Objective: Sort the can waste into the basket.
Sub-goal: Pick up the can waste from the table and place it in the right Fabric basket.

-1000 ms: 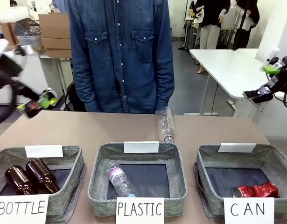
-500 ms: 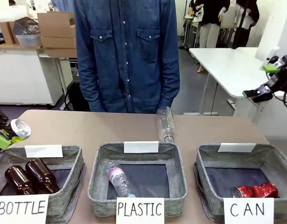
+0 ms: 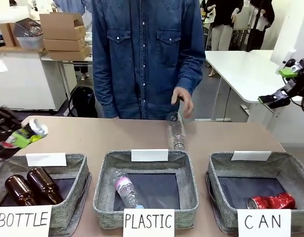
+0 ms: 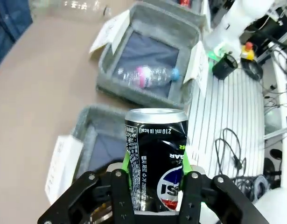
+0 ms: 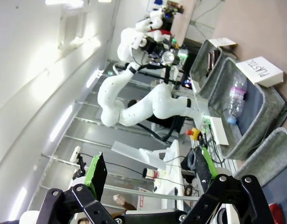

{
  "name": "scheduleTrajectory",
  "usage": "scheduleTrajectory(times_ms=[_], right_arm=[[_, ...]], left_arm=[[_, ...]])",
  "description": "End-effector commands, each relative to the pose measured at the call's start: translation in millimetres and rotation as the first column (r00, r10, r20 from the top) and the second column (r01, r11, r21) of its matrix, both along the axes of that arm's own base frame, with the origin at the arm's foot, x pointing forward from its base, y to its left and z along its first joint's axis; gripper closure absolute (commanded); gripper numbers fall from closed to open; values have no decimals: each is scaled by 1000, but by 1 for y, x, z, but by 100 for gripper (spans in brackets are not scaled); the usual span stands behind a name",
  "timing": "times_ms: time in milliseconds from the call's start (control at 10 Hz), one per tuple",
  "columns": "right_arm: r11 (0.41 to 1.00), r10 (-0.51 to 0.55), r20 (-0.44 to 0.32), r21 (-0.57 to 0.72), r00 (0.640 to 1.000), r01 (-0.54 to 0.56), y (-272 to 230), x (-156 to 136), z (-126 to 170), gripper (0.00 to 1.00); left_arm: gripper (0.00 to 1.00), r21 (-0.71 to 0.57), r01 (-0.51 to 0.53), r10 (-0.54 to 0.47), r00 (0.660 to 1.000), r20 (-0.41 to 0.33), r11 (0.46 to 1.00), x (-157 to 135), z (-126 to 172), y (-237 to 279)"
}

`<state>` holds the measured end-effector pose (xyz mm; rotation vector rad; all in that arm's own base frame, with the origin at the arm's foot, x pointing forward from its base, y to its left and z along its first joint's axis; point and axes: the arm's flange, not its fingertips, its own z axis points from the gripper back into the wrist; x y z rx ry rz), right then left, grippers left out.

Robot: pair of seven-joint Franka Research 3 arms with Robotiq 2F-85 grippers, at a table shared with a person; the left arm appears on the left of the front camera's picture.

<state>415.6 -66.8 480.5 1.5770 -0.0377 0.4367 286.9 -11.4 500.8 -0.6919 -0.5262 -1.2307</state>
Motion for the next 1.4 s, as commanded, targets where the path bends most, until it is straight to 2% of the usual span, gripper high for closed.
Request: scheduleTrajectory(times_ms=[0,100,200,300,400,500,600,700,900,1000,1100,1300], right_arm=[[991,-2,38,-136,999,7,-21,-21,31,0],[981,-39,9,-189,999,40,-47,-32,44,0],[968,-89,3,-237,996,88,-83,-47,56,0],[951,-152,17,-271,988,151,-115,-63,62,0],[937,-236,33,-257,971,236,-143,-79,63,0],[930,-289,44,-224,956,291,-165,-95,58,0],[911,-357,51,-204,933,360,-183,-113,48,0],[932,-252,52,-255,966,256,-157,-94,64,0],[932,-252,52,-255,966,256,-157,-94,64,0],[932,-252,52,-255,966,256,-157,-94,64,0],[932,-252,52,-255,966,256,-157,-94,64,0],[932,-252,52,-255,966,256,-157,-94,64,0]], left_arm=[[59,-80,156,-140,974,177,985,-7,27,-114],[59,8,213,-208,942,265,977,-18,41,-181],[59,62,320,-320,878,356,946,-28,55,-244],[59,77,397,-391,818,422,914,-31,63,-293],[59,93,448,-437,772,461,889,-31,69,-339],[59,109,535,-519,719,461,838,-30,70,-392],[59,183,586,-597,662,454,789,-30,69,-456],[59,232,589,-621,637,456,774,-19,70,-512],[59,207,715,-733,583,350,668,-13,46,-607],[59,225,731,-760,580,293,645,-13,27,-645],[59,251,728,-769,586,256,638,-14,12,-661],[59,248,728,-769,602,216,640,-5,4,-667]])
